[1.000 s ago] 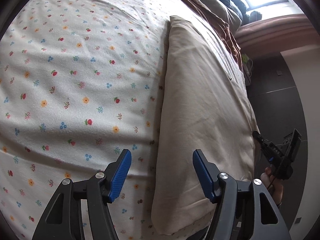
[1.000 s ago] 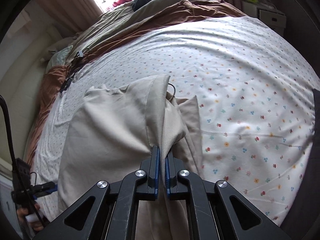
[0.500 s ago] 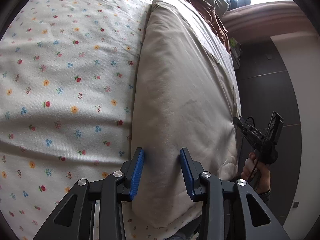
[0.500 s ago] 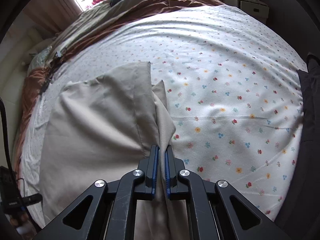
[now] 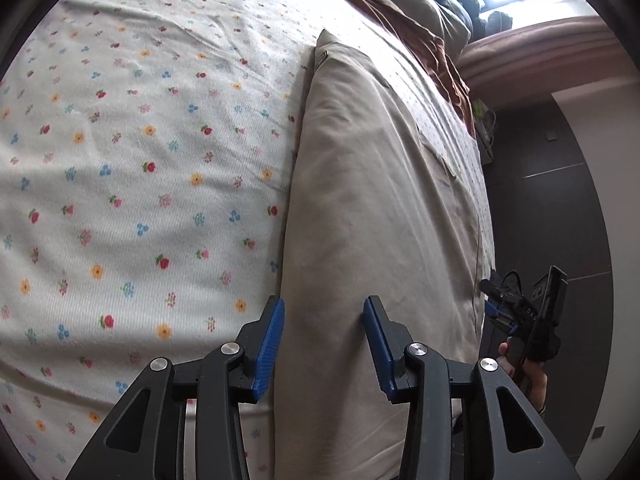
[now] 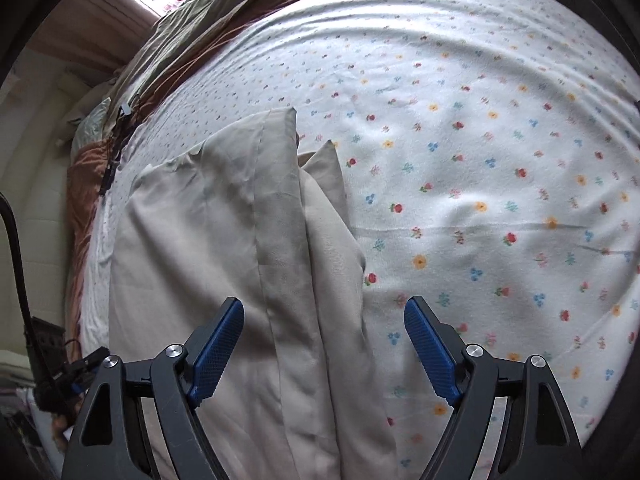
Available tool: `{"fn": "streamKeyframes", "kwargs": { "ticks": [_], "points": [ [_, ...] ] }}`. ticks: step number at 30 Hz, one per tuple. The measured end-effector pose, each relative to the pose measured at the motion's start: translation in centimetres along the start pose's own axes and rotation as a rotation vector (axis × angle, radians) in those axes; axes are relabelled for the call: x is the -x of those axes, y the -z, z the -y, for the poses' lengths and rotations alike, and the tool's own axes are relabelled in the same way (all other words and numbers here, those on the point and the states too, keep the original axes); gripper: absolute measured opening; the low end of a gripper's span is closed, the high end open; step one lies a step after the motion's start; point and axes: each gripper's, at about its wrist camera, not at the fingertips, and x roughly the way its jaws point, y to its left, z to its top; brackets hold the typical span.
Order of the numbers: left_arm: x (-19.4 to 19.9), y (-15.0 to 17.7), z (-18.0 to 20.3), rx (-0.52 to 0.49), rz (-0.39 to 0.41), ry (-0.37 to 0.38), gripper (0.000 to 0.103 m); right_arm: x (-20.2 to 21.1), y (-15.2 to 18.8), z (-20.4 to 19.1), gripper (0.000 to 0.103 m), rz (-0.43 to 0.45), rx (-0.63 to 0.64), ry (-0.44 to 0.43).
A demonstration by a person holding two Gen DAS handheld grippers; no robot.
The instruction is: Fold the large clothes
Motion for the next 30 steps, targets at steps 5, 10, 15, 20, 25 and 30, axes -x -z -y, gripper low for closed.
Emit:
{"fn": "streamKeyframes", "kwargs": {
  "ticks": [5, 10, 15, 20, 25, 30],
  "points": [
    [-1.1, -1.7, 0.2, -0.011, -0.004, -0.007, 0.044, -2.5, -1.5, 0.4, 0.082, -0.035, -0.048, -0.044],
    [-2.0, -3.7, 0.4, -0.017, 0.008, -0.014, 0.045, -3.9, -3.7, 0.1, 0.082, -0.048, -0.052, -0.132],
    [-3.0, -6.1, 0.6, -0.022, 0.023, -0.033, 0.05, -5.8, -5.6, -0.2, 0.082, -0.084, -0.051, -0.246],
    [-4.0, -8.3, 0.7, -0.027, 0.035, -0.047, 0.051, -7.1, -7.3, 0.4, 0.075, -0.098, -0.094, -0.361],
    [-5.4, -10.0, 1.2, -0.046, 0.032, -0.063, 0.054, -8.3, -8.2, 0.0, 0.073, -0.121, -0.083, -0.429],
    [-6.6, -11.8, 1.5, -0.056, 0.039, -0.09, 0.054, -9.2, -8.9, -1.1, 0.058, -0.122, -0.062, -0.394]
  ]
}}
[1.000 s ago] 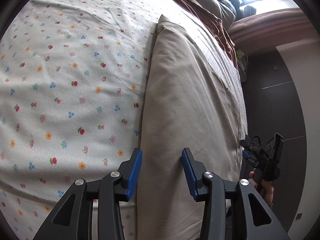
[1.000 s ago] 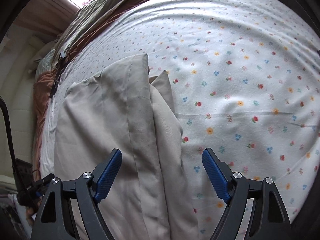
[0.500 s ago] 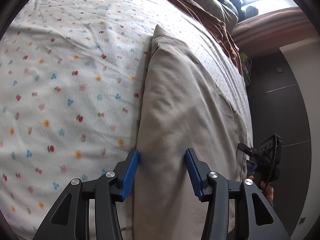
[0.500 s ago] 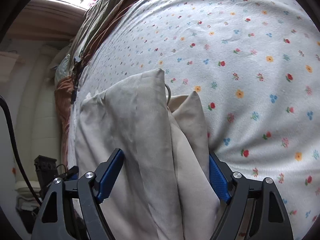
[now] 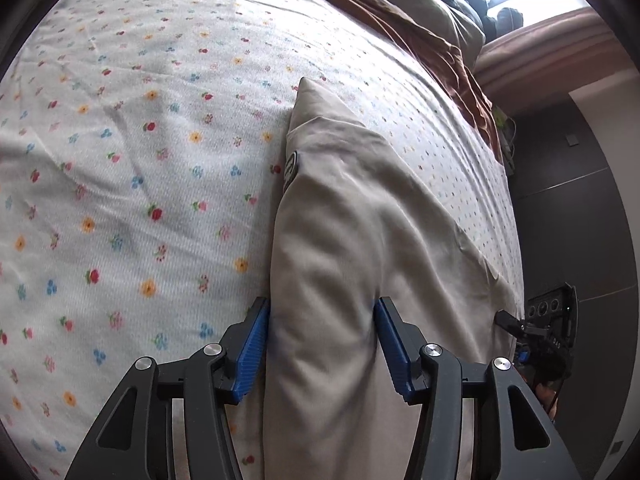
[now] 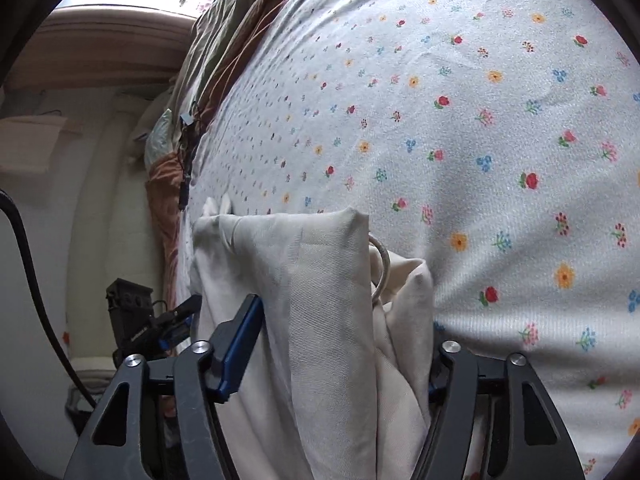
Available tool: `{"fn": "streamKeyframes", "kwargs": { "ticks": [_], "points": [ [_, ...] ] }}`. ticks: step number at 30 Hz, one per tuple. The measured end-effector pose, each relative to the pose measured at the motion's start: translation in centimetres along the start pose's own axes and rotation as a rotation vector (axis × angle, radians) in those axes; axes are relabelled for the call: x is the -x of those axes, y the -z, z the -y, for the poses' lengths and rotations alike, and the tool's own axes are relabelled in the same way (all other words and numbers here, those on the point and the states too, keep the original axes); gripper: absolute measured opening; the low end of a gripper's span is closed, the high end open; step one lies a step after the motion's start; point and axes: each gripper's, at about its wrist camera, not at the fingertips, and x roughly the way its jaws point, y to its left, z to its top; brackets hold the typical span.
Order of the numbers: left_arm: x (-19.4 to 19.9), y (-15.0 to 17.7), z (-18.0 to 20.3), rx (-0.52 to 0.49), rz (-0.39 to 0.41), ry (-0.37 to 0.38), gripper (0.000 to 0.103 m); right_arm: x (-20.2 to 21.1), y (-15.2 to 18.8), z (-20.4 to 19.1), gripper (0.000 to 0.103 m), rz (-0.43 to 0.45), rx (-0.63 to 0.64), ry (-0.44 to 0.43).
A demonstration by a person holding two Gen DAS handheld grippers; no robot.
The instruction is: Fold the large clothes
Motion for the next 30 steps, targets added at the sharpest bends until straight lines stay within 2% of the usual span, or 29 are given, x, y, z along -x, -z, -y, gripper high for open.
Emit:
{"fn": "streamKeyframes", "kwargs": {
  "ticks": [2, 5, 8, 11, 15, 22, 30],
  "points": [
    [-0.4, -0.7, 0.1, -0.006, 0.003, -0.015, 0.054, -0.1, -0.2, 0.0, 0.041, 0.007, -0.004, 0.018],
    [-1.0, -1.7, 0.6, -0.028, 0.024, -0.057, 0.054, 0.5, 0.2, -0.6, 0.027, 0.033, 0.013, 0.041],
    [-1.0, -2.4, 1.1, -0.041, 0.037, -0.102, 0.042, 1.4, 0.8, -2.2, 0.021, 0.065, 0.051, 0.062],
    [-0.8, -2.5, 2.1, -0.061, 0.048, -0.143, 0.029, 2.5, 1.4, -3.9, 0.019, 0.096, 0.088, 0.072],
    [0.6, -2.1, 3.4, -0.085, 0.09, -0.16, 0.019, 4.0, 2.7, -6.7, 0.018, 0.135, 0.14, 0.07],
    [6.3, -0.9, 6.1, -0.141, 0.19, -0.142, 0.016, 7.5, 6.4, -11.5, 0.018, 0.217, 0.226, 0.069],
    [14.3, 2.3, 8.6, -0.174, 0.301, -0.098, 0.016, 11.8, 12.2, -16.8, 0.018, 0.319, 0.304, 0.037]
  ]
}}
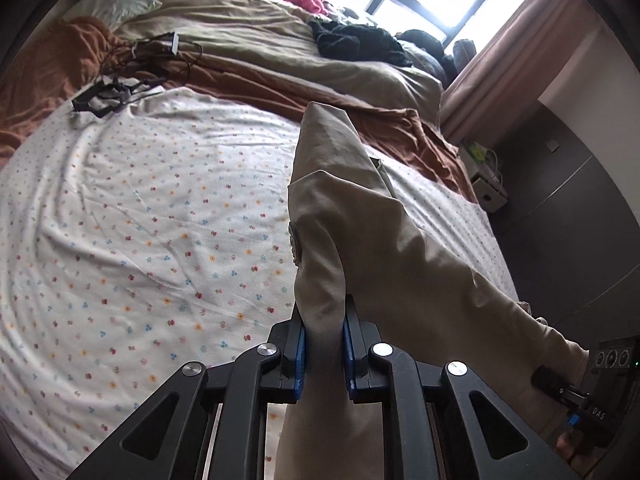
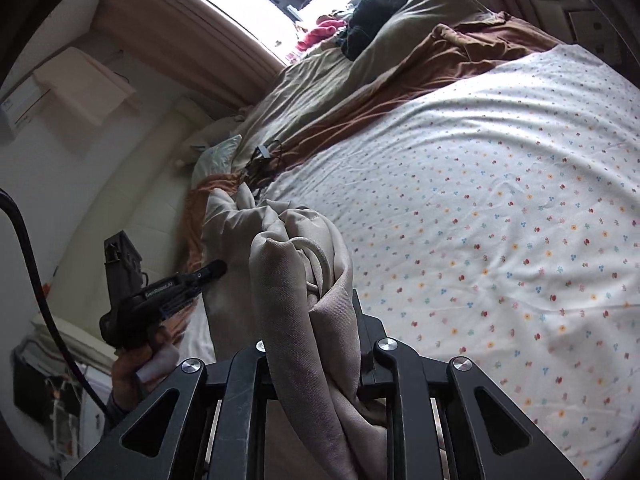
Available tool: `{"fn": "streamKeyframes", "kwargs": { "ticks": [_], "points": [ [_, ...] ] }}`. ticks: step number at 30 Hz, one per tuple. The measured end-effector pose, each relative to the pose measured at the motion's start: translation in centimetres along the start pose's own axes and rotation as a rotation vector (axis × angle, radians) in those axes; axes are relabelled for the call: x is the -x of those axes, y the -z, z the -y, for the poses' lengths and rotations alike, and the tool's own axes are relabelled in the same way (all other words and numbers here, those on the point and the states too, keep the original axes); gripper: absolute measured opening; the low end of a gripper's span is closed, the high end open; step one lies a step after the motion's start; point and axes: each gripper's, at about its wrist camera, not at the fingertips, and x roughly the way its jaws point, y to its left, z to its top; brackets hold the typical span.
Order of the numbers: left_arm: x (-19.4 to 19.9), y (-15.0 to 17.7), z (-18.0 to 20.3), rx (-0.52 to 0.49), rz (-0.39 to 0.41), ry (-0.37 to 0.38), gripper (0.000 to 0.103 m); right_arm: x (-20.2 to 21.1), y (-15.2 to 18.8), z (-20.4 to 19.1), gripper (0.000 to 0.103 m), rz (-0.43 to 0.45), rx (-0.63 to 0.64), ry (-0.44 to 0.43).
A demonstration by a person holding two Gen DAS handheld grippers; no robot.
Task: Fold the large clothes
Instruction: 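Lift the folded garment with both grippers and carry it toward the headboard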
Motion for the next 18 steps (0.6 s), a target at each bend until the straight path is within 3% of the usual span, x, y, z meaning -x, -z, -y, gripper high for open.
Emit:
{"fn": "streamKeyframes", "kwargs": {
  "ticks": [8, 18],
  "points": [
    [9.4, 1.7, 0.1, 0.011, 0.113, 0.045, 0.015, 4.8, 3.1, -7.4, 0.018, 0.075, 0.099, -0.043],
    [18.8, 3.0, -1.4, 0.016, 0.219, 0.072, 0.015, 7.6, 5.9, -15.5, 0.017, 0.116, 0.195, -0.068]
  ]
}}
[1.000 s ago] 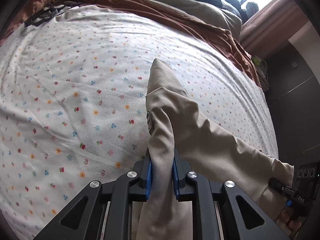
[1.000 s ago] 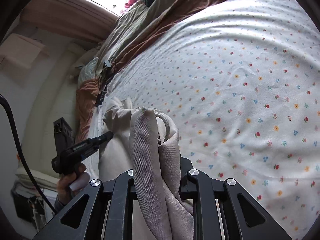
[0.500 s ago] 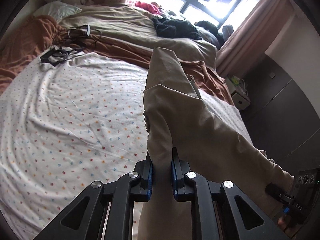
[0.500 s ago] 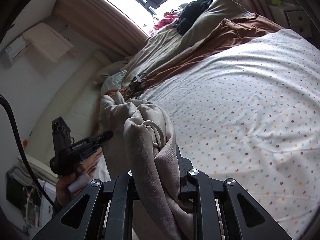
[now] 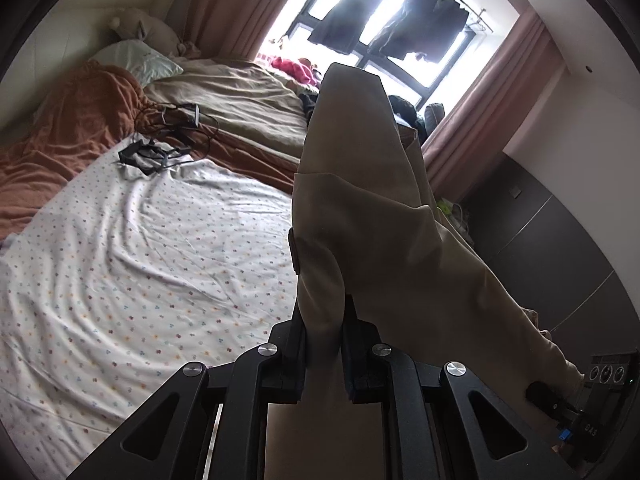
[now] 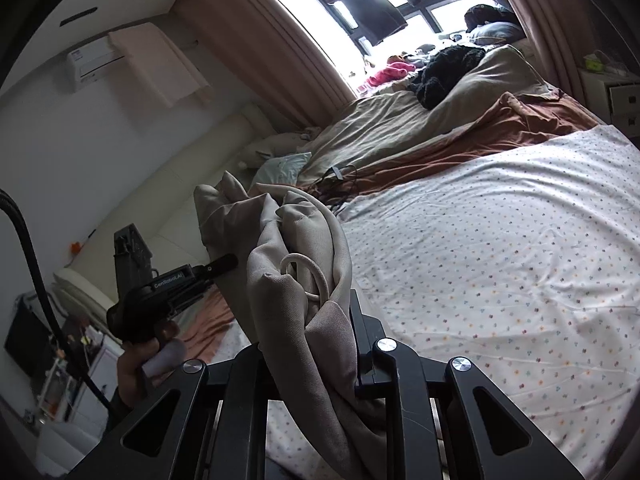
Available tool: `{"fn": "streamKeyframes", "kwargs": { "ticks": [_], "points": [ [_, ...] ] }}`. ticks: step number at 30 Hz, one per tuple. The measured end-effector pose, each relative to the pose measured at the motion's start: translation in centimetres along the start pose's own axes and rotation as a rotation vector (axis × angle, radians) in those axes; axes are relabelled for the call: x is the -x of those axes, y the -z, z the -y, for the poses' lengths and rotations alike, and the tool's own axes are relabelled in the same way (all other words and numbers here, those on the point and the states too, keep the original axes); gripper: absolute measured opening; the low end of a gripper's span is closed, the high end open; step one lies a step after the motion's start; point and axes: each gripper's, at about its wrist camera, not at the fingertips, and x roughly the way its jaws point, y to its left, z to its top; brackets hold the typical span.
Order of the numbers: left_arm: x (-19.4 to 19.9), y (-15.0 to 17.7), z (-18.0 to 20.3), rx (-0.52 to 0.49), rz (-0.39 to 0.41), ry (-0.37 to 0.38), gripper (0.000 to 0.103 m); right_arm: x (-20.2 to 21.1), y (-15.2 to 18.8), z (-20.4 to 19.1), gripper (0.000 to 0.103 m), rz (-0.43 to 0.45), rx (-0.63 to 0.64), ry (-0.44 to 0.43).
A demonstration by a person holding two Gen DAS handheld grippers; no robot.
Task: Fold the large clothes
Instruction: 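Lift the folded garment with both grippers and carry it toward the headboard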
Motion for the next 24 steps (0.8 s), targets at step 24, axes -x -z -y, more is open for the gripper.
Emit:
{"fn": "streamKeyframes", "kwargs": {
  "ticks": [24],
  "points": [
    [19.6, -3.5, -10.2, 0.033, 0.185, -0.073, 0.014, -6.4, 3.4, -20.0, 0.017, -0.076, 0.157, -0.168]
  ]
}}
